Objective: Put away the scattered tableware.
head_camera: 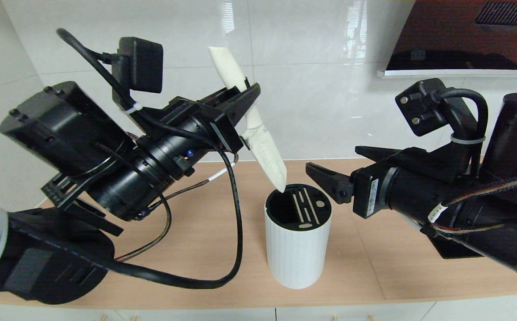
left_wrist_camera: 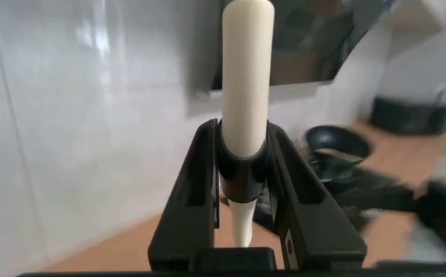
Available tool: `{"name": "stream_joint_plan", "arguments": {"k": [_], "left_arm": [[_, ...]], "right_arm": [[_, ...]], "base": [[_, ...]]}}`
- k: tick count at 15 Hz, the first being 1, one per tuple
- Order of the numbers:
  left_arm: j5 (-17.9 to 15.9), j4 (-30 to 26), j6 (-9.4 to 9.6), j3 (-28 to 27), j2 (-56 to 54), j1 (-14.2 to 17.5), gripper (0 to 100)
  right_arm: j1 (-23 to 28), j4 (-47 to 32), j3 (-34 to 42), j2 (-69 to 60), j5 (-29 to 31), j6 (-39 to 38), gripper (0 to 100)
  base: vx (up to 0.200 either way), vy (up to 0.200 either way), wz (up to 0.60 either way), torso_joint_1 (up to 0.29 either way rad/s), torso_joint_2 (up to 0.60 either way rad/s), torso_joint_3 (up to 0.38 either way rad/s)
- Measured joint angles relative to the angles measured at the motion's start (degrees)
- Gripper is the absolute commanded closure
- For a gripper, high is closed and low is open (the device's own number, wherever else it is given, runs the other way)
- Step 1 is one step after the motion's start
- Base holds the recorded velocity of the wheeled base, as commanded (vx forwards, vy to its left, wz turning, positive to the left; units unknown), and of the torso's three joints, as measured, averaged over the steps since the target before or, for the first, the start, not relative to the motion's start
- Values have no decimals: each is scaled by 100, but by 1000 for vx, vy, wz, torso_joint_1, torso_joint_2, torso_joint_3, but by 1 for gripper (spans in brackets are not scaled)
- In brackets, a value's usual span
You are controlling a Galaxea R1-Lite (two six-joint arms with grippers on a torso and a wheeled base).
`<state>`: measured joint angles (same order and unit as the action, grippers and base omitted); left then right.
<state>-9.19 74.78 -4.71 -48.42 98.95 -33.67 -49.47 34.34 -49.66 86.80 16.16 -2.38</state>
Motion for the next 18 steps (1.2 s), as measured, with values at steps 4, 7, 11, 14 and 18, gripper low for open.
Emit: {"name": "stream_joint_plan", "arguments": {"k": [4,7,11,14,18], "left_arm": [[6,200,460,236,358,-135,100],[5,208,482,286,502,-163,100],[-5,312,489,341,714,-252,100],[-5,317,489,366,861,-295,100],[2,317,489,380,1051,-343,100]], "right_arm": [[79,1,-11,60,1,4,0],[90,1,-9,91,1,11,0],[113,0,-6,123,0,9,0],[160,0,-6,127,1,11,0],[195,0,-22,132,1,9,0]], "base": [[0,0,0,0,0,0],[0,0,0,0,0,0],[0,0,0,0,0,0],[0,0,0,0,0,0],[0,0,0,0,0,0]]}}
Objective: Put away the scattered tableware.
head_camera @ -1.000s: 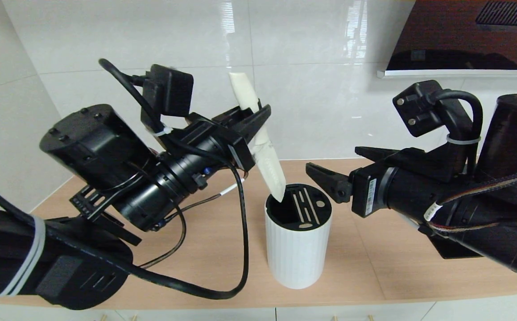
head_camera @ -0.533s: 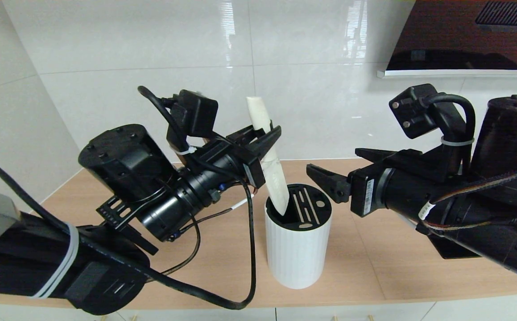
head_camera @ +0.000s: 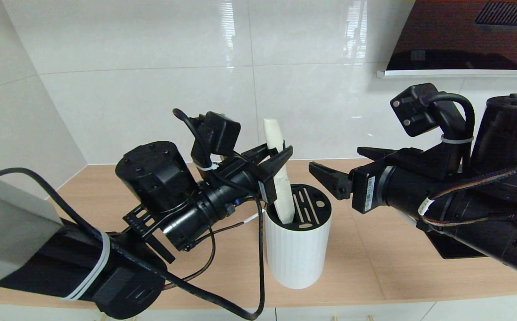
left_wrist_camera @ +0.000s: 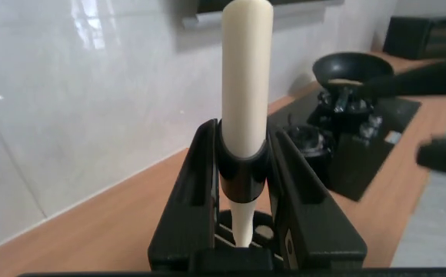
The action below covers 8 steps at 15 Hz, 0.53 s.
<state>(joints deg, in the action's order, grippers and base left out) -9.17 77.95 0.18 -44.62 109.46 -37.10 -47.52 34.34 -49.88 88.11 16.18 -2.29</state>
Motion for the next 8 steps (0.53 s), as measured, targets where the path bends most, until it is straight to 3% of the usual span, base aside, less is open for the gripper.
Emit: {"name": "stream_joint_plan", "arguments": {"k": [8], "left_arm": [[22,553,126,18,757,-113,100]], "right_arm": [[56,0,-6,4,0,0,0]], "base": [[0,0,0,0,0,0]]}}
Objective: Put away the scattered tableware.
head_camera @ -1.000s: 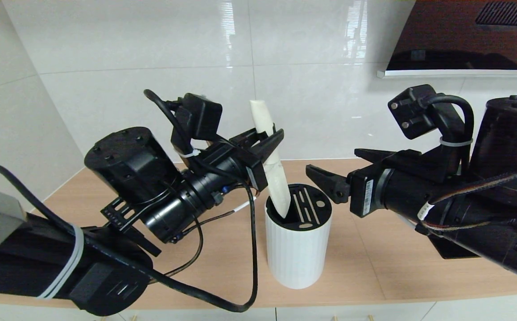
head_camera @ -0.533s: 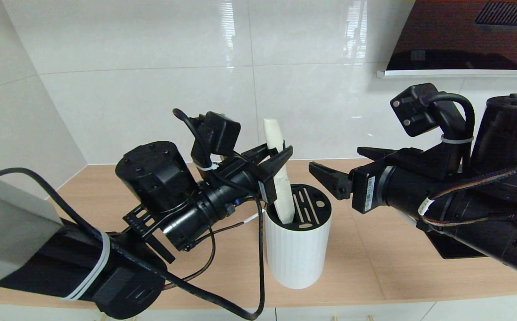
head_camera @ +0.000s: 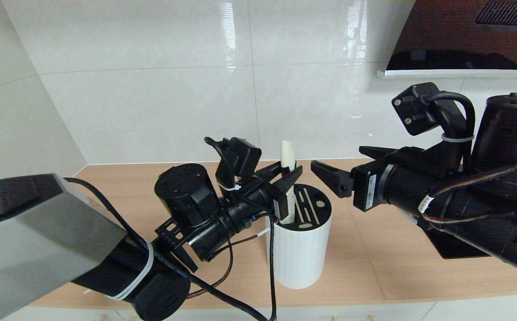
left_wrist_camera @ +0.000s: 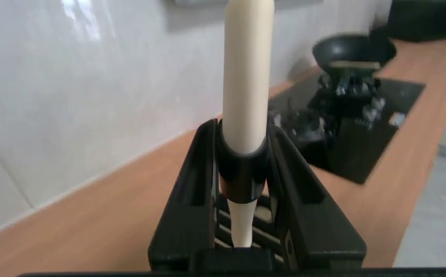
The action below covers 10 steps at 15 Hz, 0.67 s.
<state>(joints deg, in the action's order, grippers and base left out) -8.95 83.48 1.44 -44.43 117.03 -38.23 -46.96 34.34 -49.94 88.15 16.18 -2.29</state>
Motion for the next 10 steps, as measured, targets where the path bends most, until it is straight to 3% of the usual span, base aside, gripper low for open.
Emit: {"name": "stream_joint_plan", "arguments": {"k": [7,10], "left_arm": [[195,143,6,45,417,-55,100],[257,183,107,43,480,-85,100]], "right_arm": [[2,0,0,11,-1,0,0],[2,0,2,24,-1,0,0]], "base": [[0,0,0,0,0,0],[0,0,0,0,0,0]]}}
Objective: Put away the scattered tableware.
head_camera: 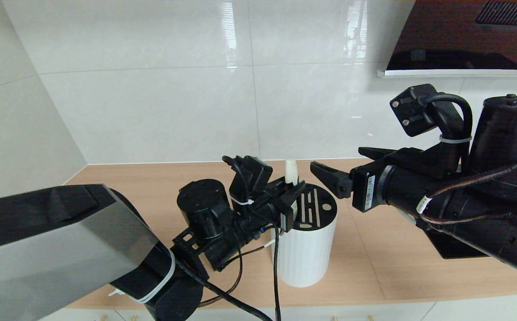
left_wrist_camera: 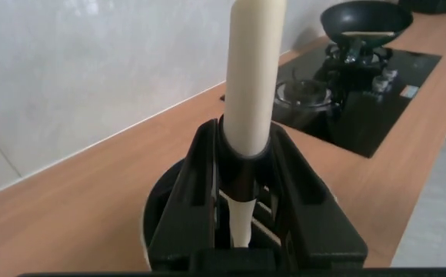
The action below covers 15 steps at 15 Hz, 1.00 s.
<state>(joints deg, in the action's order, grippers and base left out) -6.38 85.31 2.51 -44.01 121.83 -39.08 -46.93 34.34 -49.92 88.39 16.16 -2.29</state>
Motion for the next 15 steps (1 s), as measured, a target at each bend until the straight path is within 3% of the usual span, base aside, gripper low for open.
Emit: {"name": "stream_joint_plan", "arguments": {"k": [7,8,15], "left_arm": [[37,116,13,0,66,-105,100],[63,118,13,2,71,-107,0],[154,283,5,-23,66,-107,0]], "right_arm": [[9,0,0,20,0,2,0],[11,0,0,20,1,0,0],[11,1,0,20,6,2,0]], "base": [[0,0,0,0,0,0],[0,0,0,0,0,0],[0,0,0,0,0,0]]}}
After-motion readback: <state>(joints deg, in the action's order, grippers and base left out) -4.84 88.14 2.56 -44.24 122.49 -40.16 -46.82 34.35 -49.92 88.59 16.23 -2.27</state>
